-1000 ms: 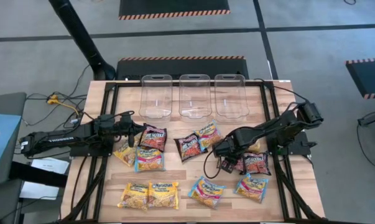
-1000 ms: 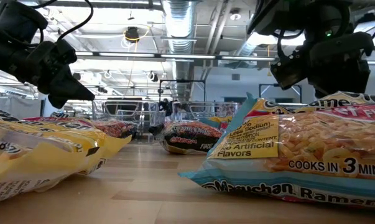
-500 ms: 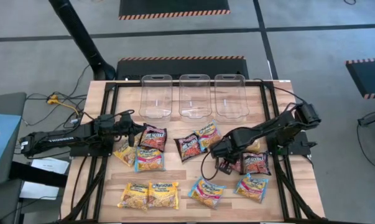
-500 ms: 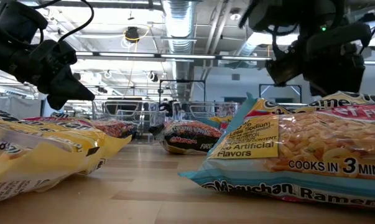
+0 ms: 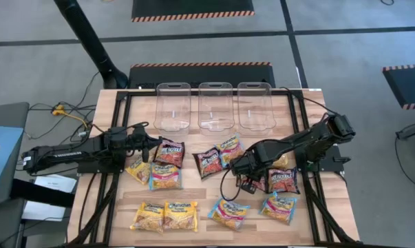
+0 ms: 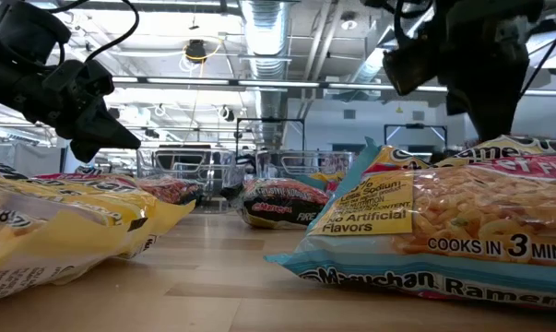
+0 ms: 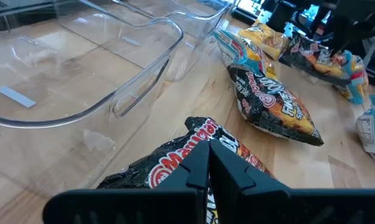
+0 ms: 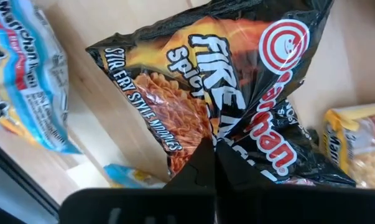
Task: Sort Maruchan noodles
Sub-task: Put the black noodle pack into the right transparent bin
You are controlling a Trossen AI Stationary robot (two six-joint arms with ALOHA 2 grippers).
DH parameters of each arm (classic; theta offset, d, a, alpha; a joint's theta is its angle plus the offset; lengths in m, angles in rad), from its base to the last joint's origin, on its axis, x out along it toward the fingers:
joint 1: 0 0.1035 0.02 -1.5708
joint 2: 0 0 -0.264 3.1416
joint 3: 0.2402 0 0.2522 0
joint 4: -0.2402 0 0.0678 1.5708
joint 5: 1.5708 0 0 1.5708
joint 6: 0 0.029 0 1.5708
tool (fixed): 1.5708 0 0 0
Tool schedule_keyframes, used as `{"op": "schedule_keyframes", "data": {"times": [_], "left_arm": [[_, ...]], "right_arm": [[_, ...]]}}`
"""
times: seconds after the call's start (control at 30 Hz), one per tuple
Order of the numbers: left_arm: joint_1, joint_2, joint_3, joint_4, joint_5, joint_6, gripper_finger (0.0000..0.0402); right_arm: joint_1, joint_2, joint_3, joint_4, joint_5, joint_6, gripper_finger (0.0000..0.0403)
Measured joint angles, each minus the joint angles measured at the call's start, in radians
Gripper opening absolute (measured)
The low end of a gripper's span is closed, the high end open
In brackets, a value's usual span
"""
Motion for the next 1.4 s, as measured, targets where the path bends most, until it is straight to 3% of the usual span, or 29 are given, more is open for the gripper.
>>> {"op": "schedule_keyframes", "data": {"times": [0.37,0.57,0.83,1.4], "left_arm": [[0.0,0.0,0.0,0.0,0.0,0.009,0.0],[0.0,0.0,0.0,0.0,0.0,-0.004,0.0],[0.0,0.0,-0.001,0.014,0.0,-0.011,0.0],[0.0,0.0,-0.001,0.015,-0.002,-0.061,0.0]], "right_arm": [[-0.025,-0.002,0.194,-0.218,0.081,-0.051,0.0003],[-0.062,-0.002,0.322,-0.359,0.18,-0.106,0.0003],[-0.161,-0.004,0.466,-0.516,0.392,-0.203,0.0003],[-0.487,-0.004,0.539,-0.47,0.844,-0.627,0.0003]]}}
